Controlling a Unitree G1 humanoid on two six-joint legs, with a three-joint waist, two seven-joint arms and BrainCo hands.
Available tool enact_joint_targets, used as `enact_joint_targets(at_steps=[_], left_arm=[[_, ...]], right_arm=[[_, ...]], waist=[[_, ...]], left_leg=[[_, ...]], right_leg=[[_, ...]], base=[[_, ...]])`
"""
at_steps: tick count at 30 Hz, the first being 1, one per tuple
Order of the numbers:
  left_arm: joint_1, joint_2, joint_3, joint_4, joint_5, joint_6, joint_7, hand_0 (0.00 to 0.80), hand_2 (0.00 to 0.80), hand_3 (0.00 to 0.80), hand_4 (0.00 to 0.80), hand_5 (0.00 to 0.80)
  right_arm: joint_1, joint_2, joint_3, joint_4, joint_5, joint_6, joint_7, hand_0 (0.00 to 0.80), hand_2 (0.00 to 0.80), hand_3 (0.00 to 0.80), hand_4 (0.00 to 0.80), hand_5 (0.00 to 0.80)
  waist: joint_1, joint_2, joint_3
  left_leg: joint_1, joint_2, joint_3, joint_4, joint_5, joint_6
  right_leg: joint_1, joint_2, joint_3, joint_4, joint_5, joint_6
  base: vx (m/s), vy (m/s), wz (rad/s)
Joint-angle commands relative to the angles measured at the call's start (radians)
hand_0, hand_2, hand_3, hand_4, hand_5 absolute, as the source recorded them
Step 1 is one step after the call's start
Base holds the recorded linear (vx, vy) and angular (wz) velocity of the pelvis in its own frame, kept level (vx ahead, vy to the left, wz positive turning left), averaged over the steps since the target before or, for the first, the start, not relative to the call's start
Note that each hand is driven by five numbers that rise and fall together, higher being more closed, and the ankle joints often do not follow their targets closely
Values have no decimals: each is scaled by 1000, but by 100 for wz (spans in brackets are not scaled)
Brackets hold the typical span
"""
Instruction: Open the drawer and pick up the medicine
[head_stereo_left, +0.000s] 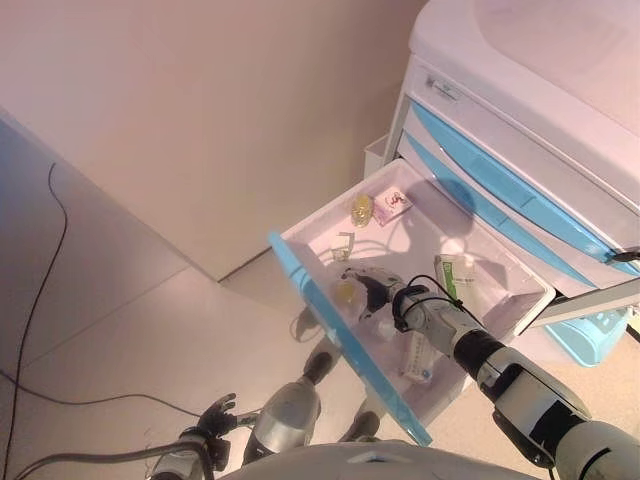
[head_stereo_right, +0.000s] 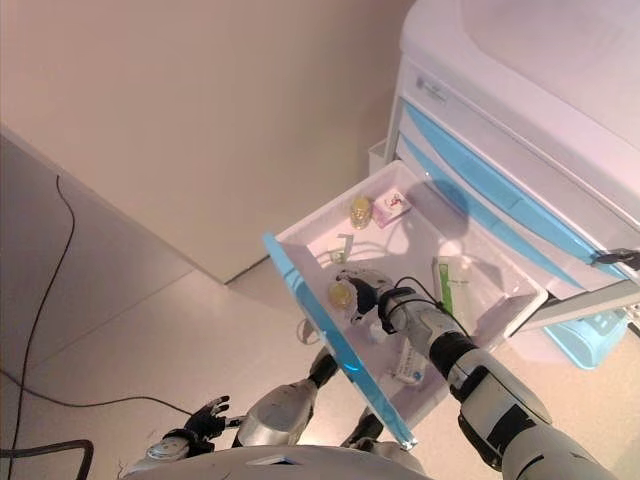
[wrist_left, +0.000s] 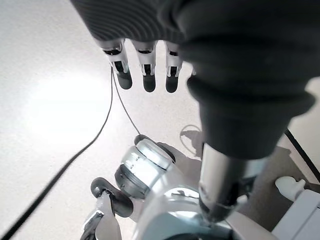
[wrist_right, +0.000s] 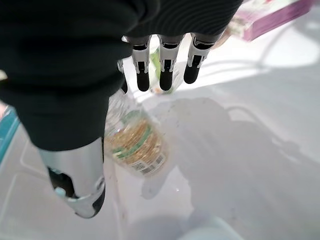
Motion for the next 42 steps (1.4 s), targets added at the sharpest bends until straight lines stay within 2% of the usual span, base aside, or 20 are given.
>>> enact_joint_targets(at_steps=[1,8,9,15,20,22,25,28,29,30,31,32,41,42], left_arm=[[-13,20,-29,-3,32,-34,-8,0,0,0,0,0],[-5,25,-24,-9,30,-39,-14,0,0,0,0,0],[-4,24,-21,-7,30,-42,-15,0,0,0,0,0],[-7,24,-25,-7,28,-46,-19,0,0,0,0,0],[-10,27,-26,-4,22,-55,-20,0,0,0,0,0],[-12,29,-25,-6,19,-56,-23,0,0,0,0,0],[-14,28,-26,-7,15,-56,-23,0,0,0,0,0],[-16,29,-26,-8,12,-58,-26,0,0,0,0,0],[-17,29,-26,-7,9,-58,-27,0,0,0,0,0],[-18,29,-26,-6,8,-59,-28,0,0,0,0,0],[-20,31,-28,-6,9,-60,-30,0,0,0,0,0],[-18,30,-25,-7,8,-59,-29,0,0,0,0,0],[-13,37,-20,-20,8,-58,-27,0,0,0,0,0],[-15,37,-20,-20,12,-56,-26,0,0,0,0,0]], right_arm=[[-73,12,49,-32,-20,-21,-44,0,0,0,0,0],[-71,25,57,-26,-26,-4,-55,0,0,0,0,0],[-71,30,58,-24,-28,-2,-54,0,0,0,0,0],[-79,43,58,15,-46,31,-73,0,0,0,0,0],[-86,50,56,37,-61,32,-82,0,0,0,0,0],[-88,50,61,36,-72,39,-86,411,411,411,411,411],[-95,52,62,42,-85,43,-92,602,602,602,602,602],[-99,54,66,49,-116,50,-105,709,709,709,709,709],[-101,53,68,51,-132,54,-107,787,787,787,787,787],[-104,53,71,55,-149,59,-111,800,800,800,800,800],[-107,52,71,60,-171,65,-113,800,800,800,800,800],[-110,52,77,61,-183,70,-113,800,800,800,800,800],[-120,42,83,51,-195,80,-129,800,800,800,800,800],[-123,38,83,43,-188,82,-131,800,800,800,800,800]], waist=[[18,-18,23],[29,-16,29],[31,-24,30],[38,-23,34],[40,-24,38],[40,-23,39],[40,-24,40],[42,-24,42],[41,-24,41],[43,-25,42],[43,-17,43],[44,-25,42],[48,-34,46],[47,-30,47]], left_leg=[[22,-82,4,1,-82,37],[19,-84,-7,-9,-75,38],[34,-78,-4,-20,-96,33],[29,-79,-8,-22,-93,35],[27,-79,-9,-22,-93,36],[28,-78,-10,-24,-93,37],[27,-78,-10,-24,-93,37],[25,-79,-11,-24,-94,37],[22,-80,-12,-24,-93,39],[24,-79,-11,-25,-95,38],[9,-87,-15,-15,-72,43],[24,-79,-12,-26,-94,39],[22,-80,-12,-34,-90,42],[9,-87,-14,-25,-70,47]], right_leg=[[26,-47,45,-42,76,52],[21,-48,39,-41,75,55],[29,-42,54,-39,49,55],[25,-45,50,-39,53,60],[23,-45,51,-39,54,61],[22,-44,52,-41,55,61],[22,-44,53,-43,56,62],[19,-44,54,-42,57,64],[18,-44,53,-45,60,65],[18,-44,54,-44,58,64],[10,-50,39,-46,85,65],[19,-44,54,-45,59,65],[20,-41,57,-58,71,73],[13,-46,44,-62,97,73]], base=[[-2,6,4],[18,1,8],[81,-63,12],[16,-9,3],[0,0,0],[0,0,0],[0,0,0],[0,0,0],[0,0,0],[-62,73,1],[0,0,0],[0,0,0],[3,-6,-1],[-76,53,-1]])
